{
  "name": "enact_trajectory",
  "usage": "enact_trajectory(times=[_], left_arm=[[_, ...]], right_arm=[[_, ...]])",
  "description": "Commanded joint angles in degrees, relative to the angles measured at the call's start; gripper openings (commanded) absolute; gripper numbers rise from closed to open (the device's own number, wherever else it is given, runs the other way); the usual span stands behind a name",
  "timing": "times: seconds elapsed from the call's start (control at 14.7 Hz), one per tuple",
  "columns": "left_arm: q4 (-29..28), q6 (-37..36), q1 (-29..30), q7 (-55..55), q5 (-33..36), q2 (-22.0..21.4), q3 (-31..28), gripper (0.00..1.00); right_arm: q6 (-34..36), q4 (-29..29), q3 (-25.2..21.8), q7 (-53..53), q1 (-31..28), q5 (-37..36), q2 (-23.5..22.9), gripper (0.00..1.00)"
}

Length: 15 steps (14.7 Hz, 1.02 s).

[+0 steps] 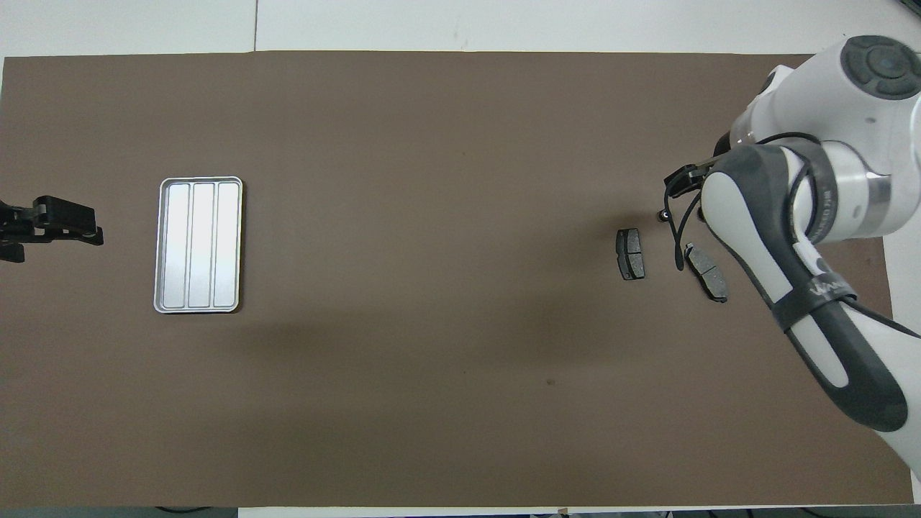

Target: Place bearing gear from tray to pile

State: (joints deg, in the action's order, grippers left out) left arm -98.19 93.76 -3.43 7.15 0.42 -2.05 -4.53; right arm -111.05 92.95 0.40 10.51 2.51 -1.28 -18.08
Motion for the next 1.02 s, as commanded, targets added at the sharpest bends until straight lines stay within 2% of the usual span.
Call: enact_trajectory(times=[0.0,0.07,0.41,0.55,0.68,0.95], left_arm=[[-1.12,0.55,-0.35,-0.38,0.9,-1.2,-0.13,1.0],[-1.12,0.55,-0.35,-0.38,0.9,-1.2,-0.13,1.0],[-1.12,0.46,-0.35,-0.38,0.9,-1.2,-0.13,1.0],[-1.12,0.55,-0.35,-0.38,0.9,-1.2,-0.13,1.0],[-1.12,0.55,-0.43,-0.38,0.9,-1.11,-0.13,1.0],[-0.69,-1.21,-0.69,-0.56,0.73,-0.68,-0.13,1.0]], right_arm=[[2.94,-1.63,-0.13,-0.49,-1.19,-2.74,5.92,1.0],[3.55,-1.71,-0.48,0.21,-1.72,-5.02,8.21,1.0],[9.88,-1.63,-1.62,-0.05,-4.26,-5.4,17.44,1.0],[14.96,-1.45,-1.71,-3.1,-5.23,-3.91,19.21,1.0],[18.48,0.82,-1.71,-15.11,-5.33,1.69,20.88,1.0],[20.43,2.94,-0.84,-17.11,-3.84,2.69,22.38,1.0]])
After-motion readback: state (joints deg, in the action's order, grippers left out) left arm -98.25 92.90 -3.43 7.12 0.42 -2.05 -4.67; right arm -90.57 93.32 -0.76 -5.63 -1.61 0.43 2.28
